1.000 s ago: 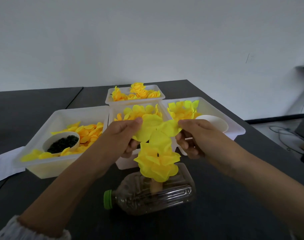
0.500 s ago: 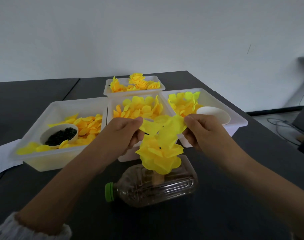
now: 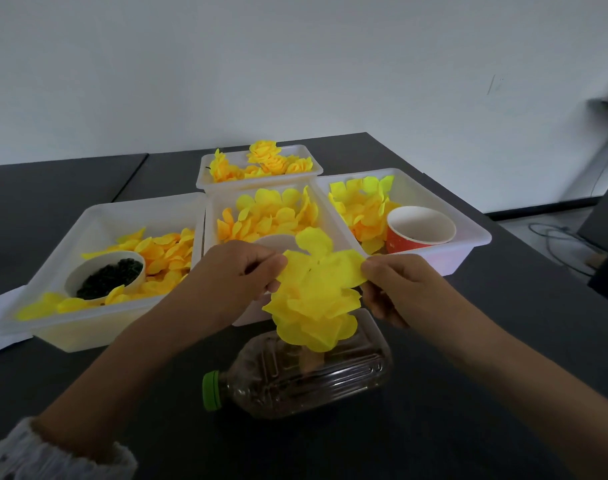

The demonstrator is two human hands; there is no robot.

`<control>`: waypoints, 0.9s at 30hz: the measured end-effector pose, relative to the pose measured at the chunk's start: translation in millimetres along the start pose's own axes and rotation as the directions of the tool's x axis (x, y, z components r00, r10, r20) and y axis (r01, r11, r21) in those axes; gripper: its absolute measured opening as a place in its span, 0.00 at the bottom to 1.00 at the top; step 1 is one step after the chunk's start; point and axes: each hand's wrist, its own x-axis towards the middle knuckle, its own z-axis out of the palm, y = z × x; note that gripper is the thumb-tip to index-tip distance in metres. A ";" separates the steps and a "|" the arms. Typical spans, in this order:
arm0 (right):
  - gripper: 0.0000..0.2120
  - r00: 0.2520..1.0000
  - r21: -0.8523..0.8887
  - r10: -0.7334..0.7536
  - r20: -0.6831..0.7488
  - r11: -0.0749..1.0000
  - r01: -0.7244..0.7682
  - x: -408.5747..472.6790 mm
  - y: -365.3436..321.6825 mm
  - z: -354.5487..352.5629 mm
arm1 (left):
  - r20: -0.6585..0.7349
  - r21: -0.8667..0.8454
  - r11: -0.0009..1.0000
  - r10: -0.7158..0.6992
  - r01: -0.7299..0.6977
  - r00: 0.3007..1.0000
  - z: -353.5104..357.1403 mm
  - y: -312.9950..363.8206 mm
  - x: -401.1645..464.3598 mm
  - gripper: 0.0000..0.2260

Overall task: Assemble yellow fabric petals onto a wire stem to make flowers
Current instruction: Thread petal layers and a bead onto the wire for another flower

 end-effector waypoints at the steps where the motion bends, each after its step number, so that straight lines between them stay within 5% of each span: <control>1: 0.21 1.000 0.001 0.014 0.009 1.000 -0.014 -0.5 2.1 1.7 | 0.019 0.033 0.999 -0.003 0.002 1.000 0.0 -2.7 0.0 0.19; 9: 0.21 0.999 0.022 0.047 0.014 0.999 -0.047 0.0 7.0 7.8 | 0.068 0.040 0.999 0.030 -0.033 0.997 -2.6 -8.1 1.0 0.19; 16: 0.20 0.991 -0.073 -0.116 -0.067 0.991 0.111 -4.0 1.6 9.0 | 0.045 -0.032 0.998 0.064 -0.062 0.997 -9.1 8.4 1.3 0.18; 22: 0.19 0.966 -0.067 -0.195 -0.170 0.980 0.186 -6.4 0.7 3.7 | -0.060 -0.306 0.952 -0.022 0.003 0.998 -1.2 30.5 -4.8 0.18; 27: 0.19 0.965 0.006 -0.154 -0.213 0.987 0.159 -12.1 2.4 6.5 | -0.025 -0.364 0.928 -0.101 0.085 0.995 0.6 30.5 -8.9 0.13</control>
